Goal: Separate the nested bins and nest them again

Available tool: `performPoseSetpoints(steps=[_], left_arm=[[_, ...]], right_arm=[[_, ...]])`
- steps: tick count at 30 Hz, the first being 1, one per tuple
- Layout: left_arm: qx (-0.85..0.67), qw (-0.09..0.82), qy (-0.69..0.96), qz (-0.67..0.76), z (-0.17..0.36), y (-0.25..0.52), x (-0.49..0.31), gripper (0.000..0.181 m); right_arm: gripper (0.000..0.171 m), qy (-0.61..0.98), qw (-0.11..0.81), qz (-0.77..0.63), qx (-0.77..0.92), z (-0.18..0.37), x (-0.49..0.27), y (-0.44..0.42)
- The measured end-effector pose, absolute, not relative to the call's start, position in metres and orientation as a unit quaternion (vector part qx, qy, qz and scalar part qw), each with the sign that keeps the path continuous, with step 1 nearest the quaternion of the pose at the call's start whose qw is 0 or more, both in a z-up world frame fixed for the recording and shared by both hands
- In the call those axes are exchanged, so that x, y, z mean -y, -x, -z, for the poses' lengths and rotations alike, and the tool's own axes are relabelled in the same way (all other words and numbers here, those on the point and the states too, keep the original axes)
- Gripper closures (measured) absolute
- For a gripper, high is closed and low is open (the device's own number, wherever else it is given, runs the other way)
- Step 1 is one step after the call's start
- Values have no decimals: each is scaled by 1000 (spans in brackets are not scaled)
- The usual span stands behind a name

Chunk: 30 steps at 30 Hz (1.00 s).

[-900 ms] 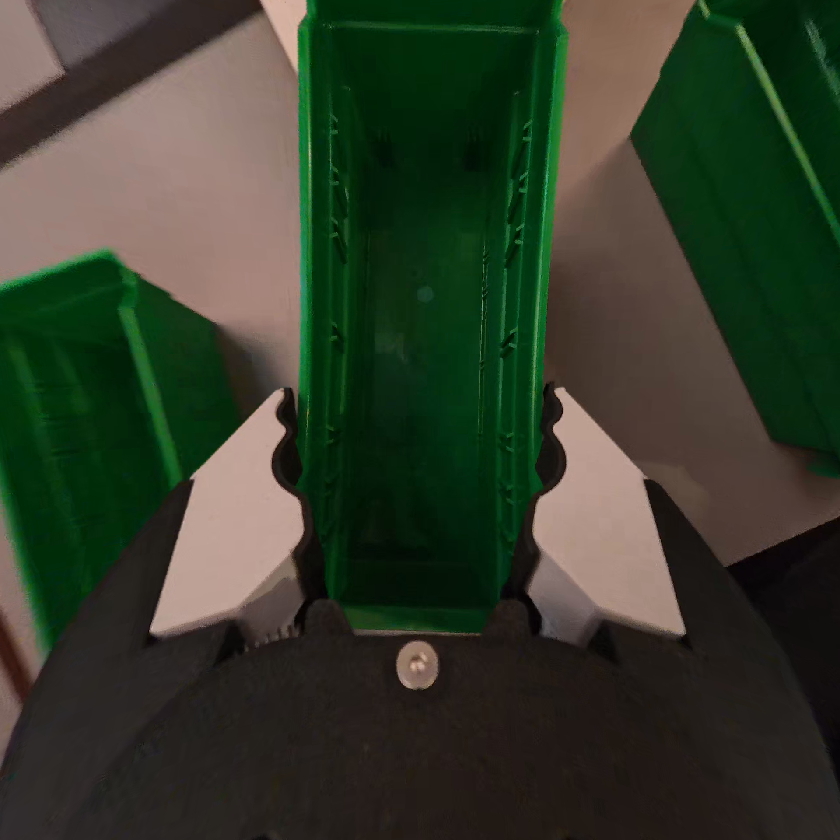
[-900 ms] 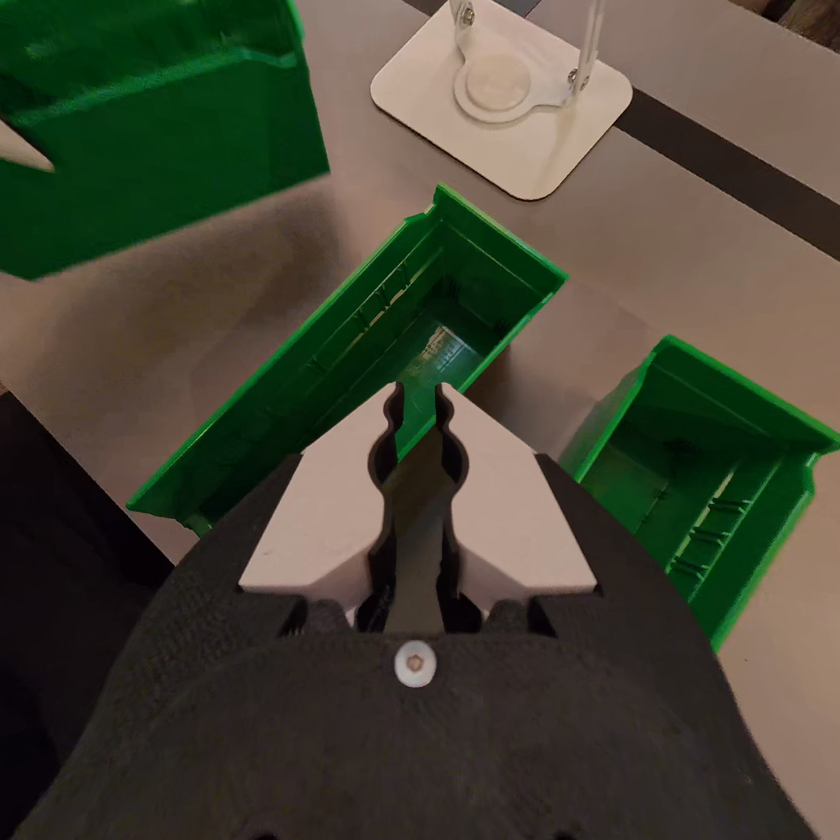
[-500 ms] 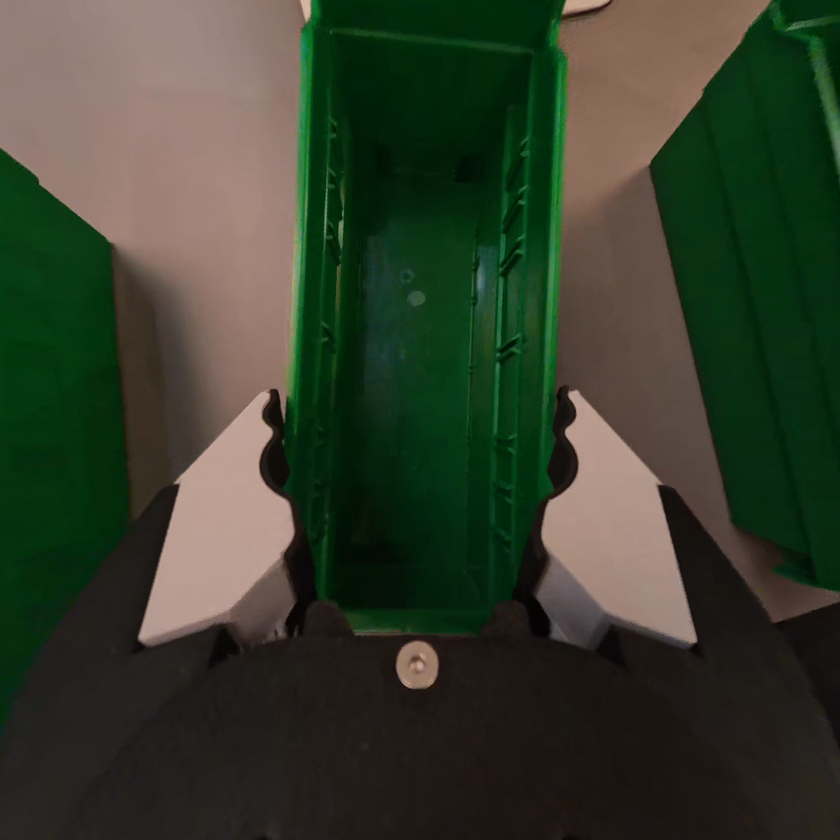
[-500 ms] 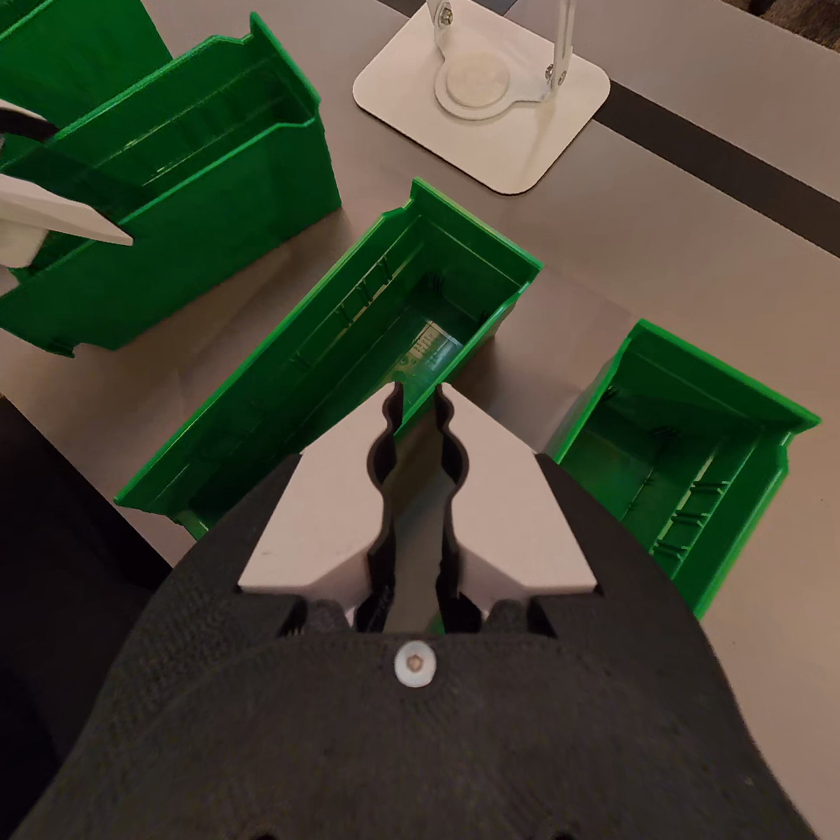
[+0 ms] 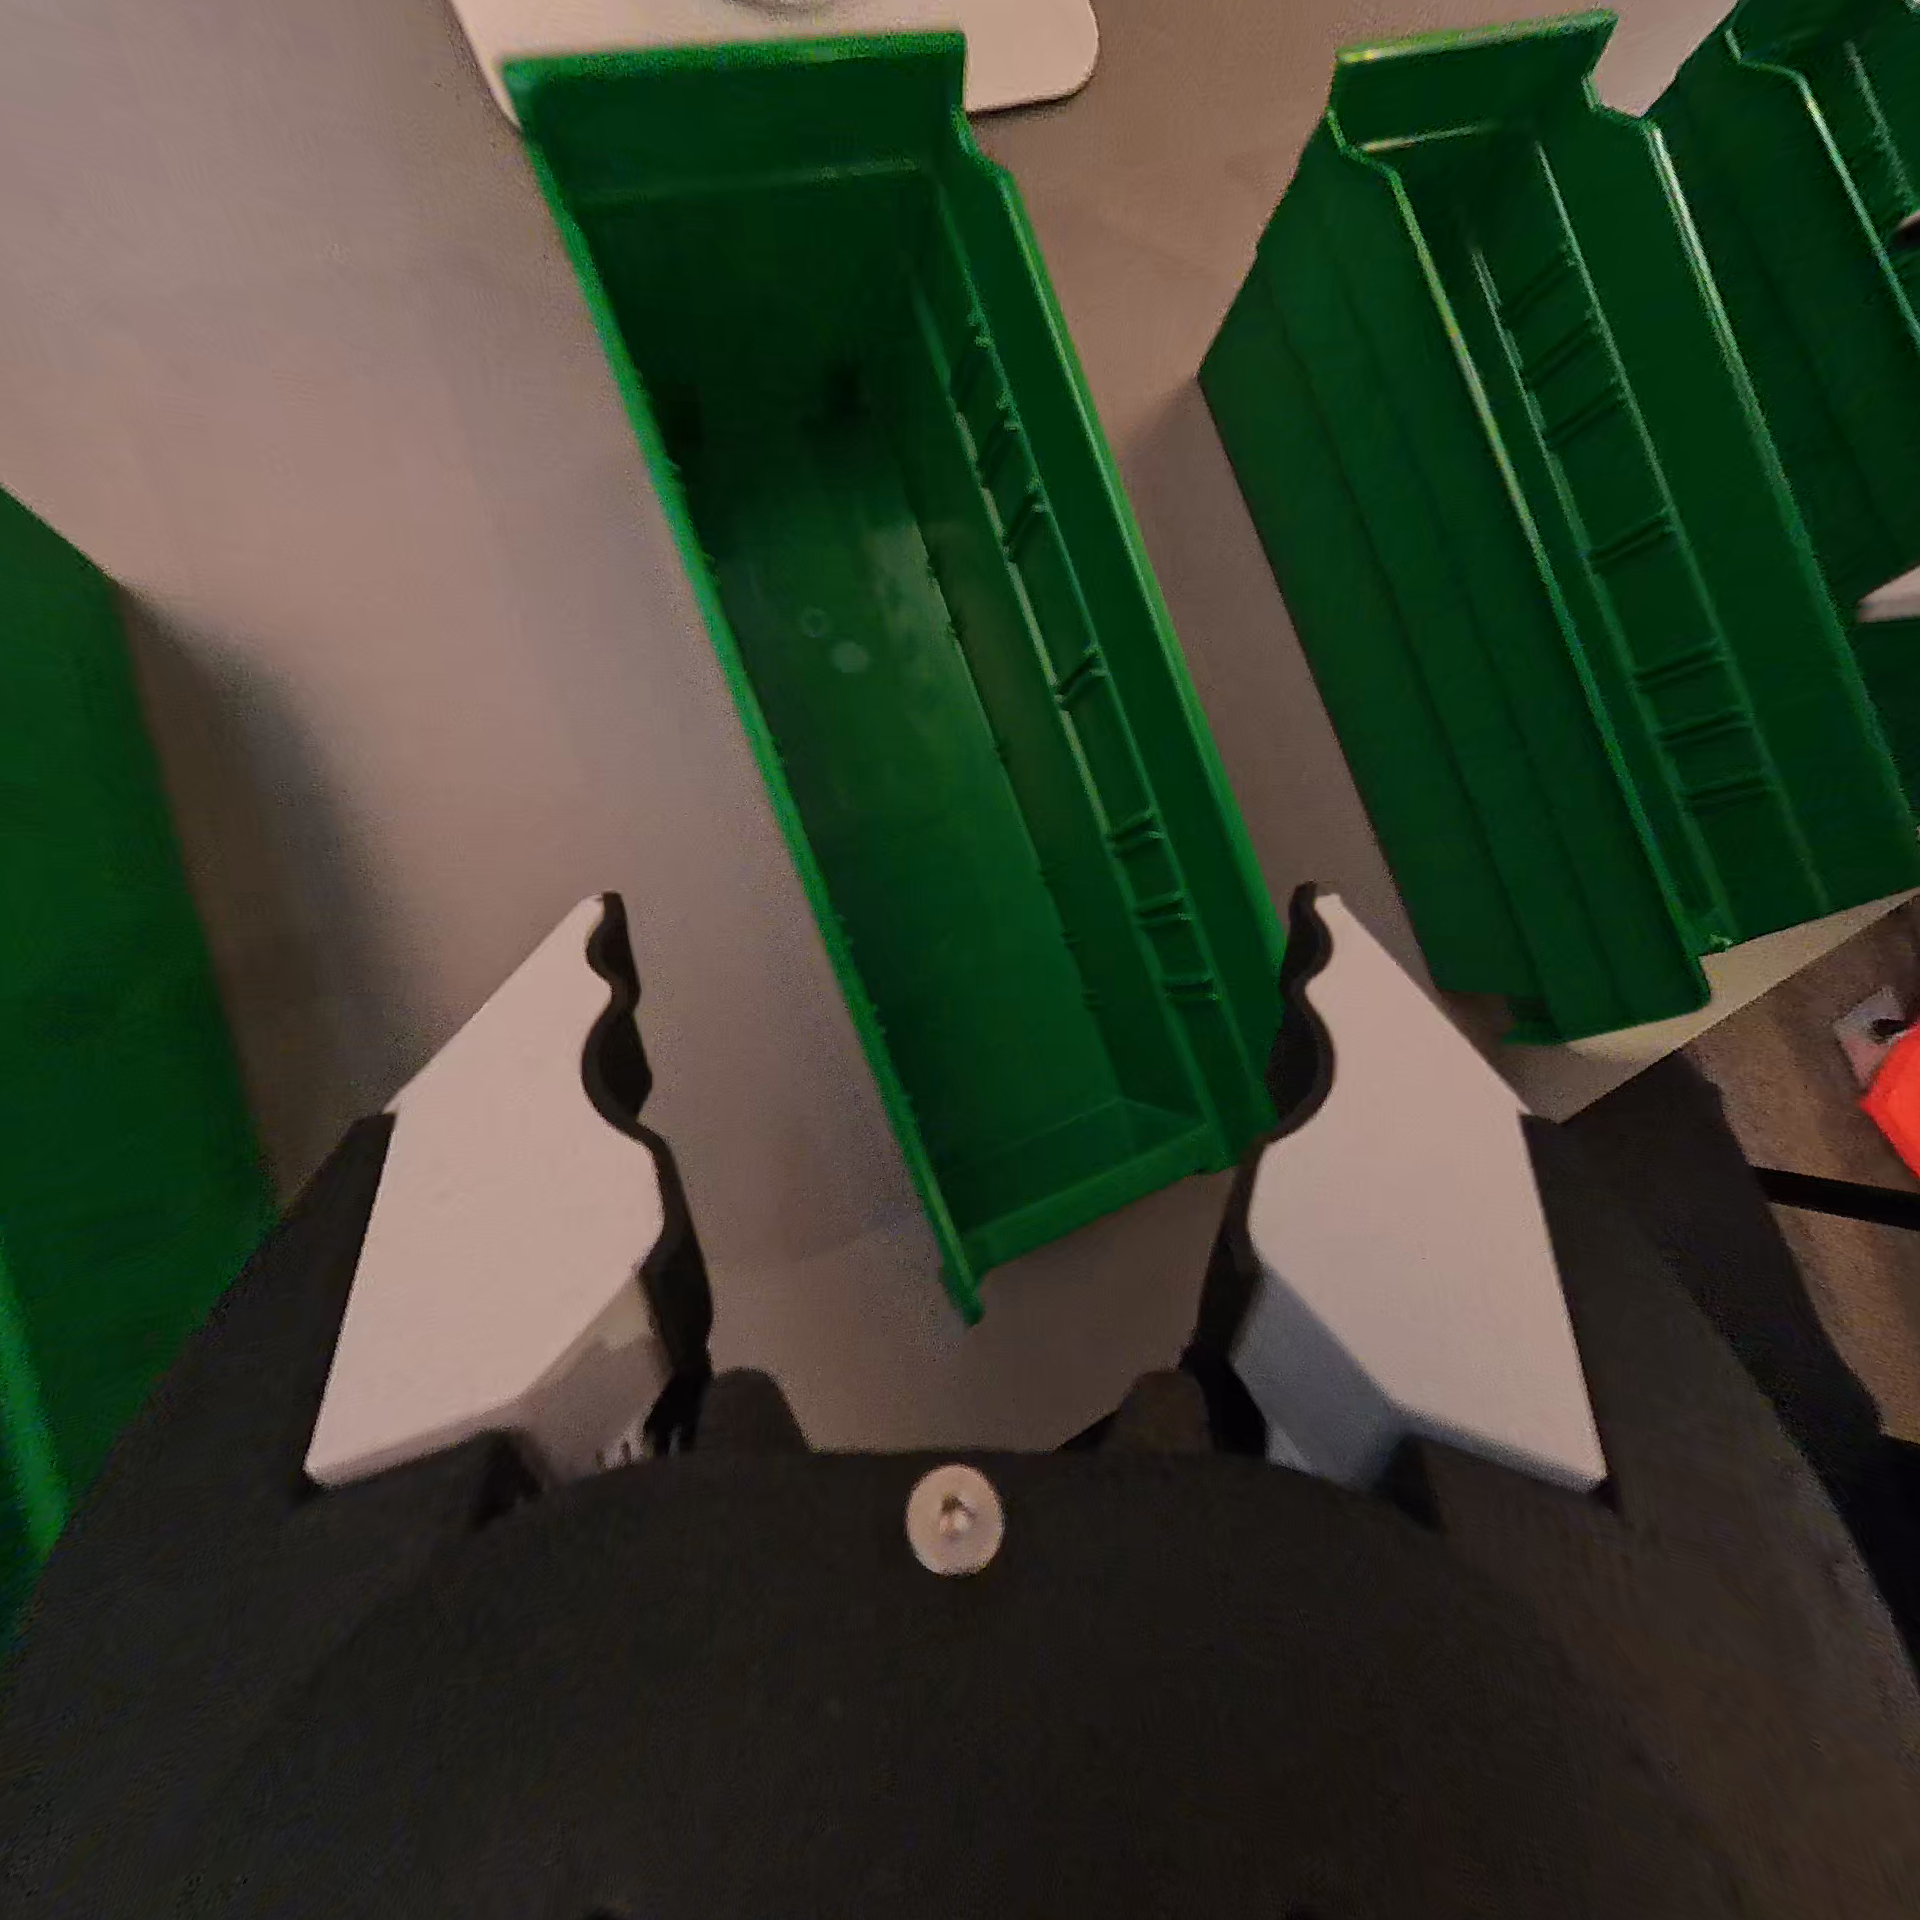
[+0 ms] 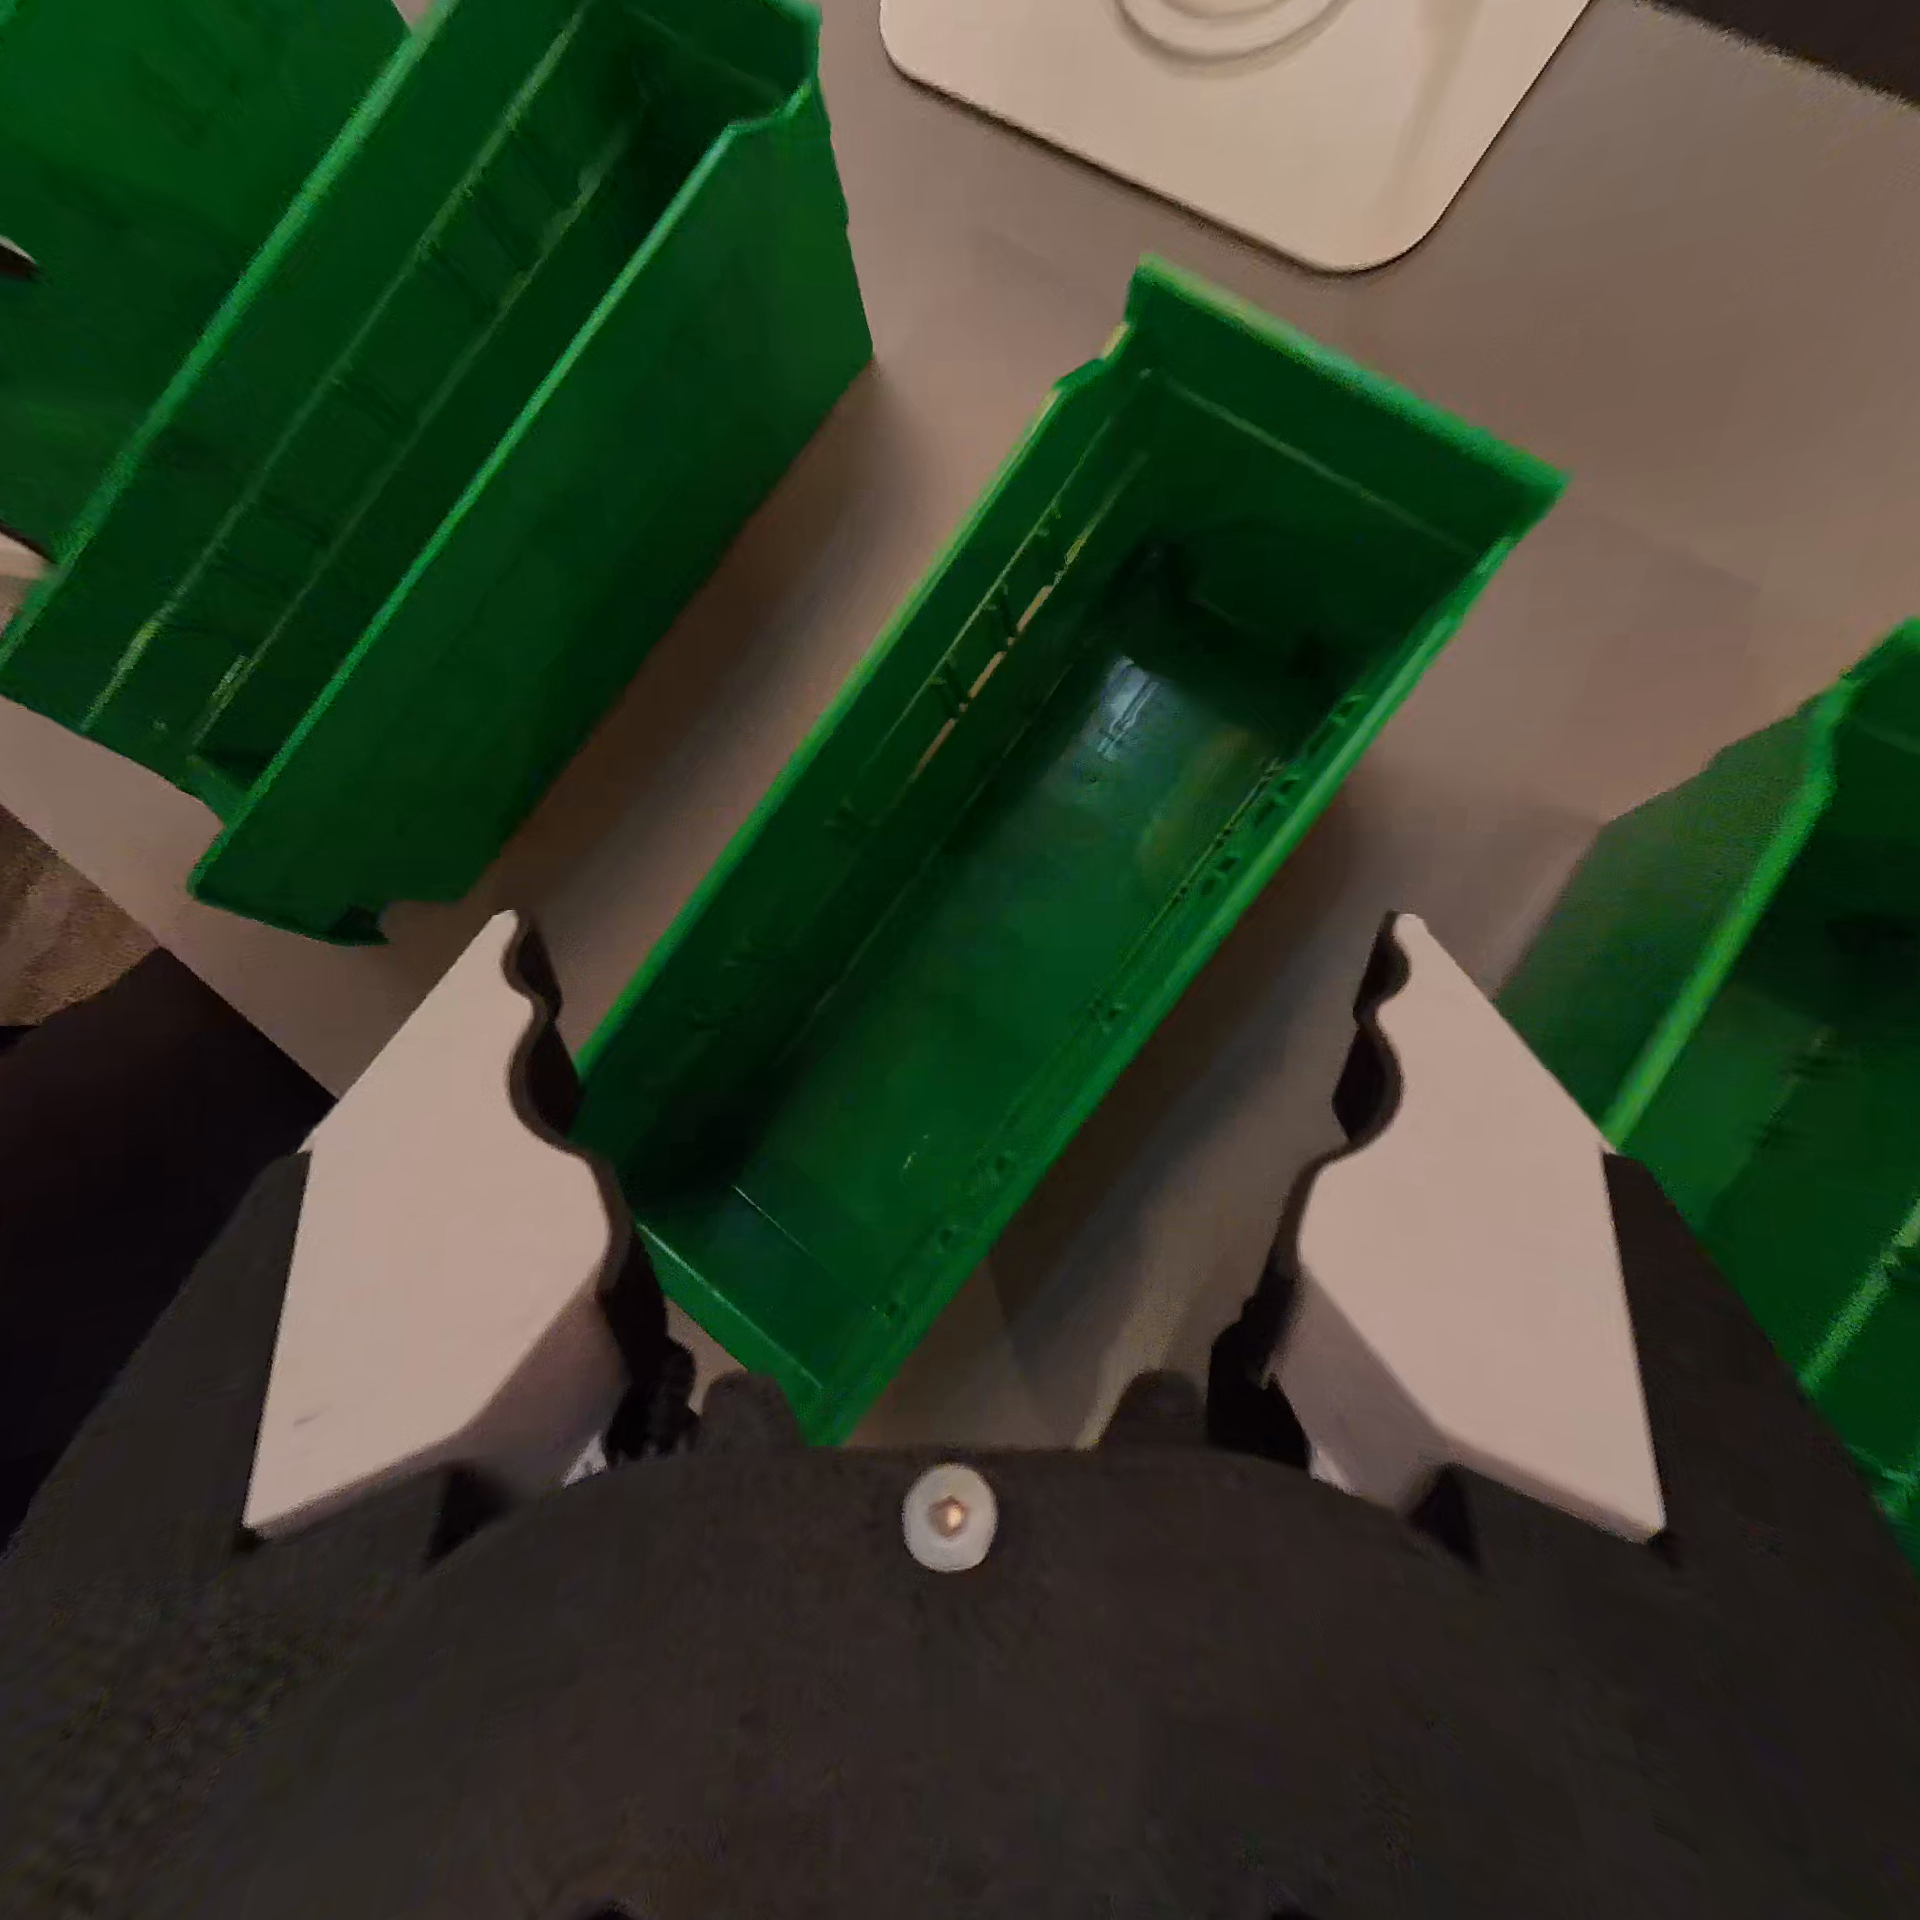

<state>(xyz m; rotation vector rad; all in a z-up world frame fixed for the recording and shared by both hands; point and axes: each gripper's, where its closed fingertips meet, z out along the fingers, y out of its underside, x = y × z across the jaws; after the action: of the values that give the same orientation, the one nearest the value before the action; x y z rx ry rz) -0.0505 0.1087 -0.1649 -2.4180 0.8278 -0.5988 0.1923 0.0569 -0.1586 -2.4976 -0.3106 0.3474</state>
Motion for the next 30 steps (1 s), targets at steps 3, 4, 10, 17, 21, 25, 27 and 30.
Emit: performPoseSetpoints(steps=[3,4,10,17,21,25,27,30], left_arm=[[-306,275,885,217,148,69,-119,63],[-303,286,883,218,141,75,-123,65],[-270,305,870,279,128,94,-127,74],[-252,280,870,317,151,109,-133,80],[-267,275,868,315,157,105,-133,73],[-275,266,870,310,166,101,-132,73],[-272,264,870,315,168,101,-132,74],[-274,263,870,315,171,100,-132,76]], right_arm=[[16,952,266,-100,115,180,-62,-175],[15,955,259,-85,116,188,-65,-172],[20,972,189,13,141,221,-73,-184],[23,960,166,-7,226,220,-76,-180],[15,976,153,-27,155,222,-72,-182],[24,983,138,-35,118,237,-70,-177],[41,982,149,-39,106,233,-73,-179],[53,982,152,-46,107,230,-73,-179]])
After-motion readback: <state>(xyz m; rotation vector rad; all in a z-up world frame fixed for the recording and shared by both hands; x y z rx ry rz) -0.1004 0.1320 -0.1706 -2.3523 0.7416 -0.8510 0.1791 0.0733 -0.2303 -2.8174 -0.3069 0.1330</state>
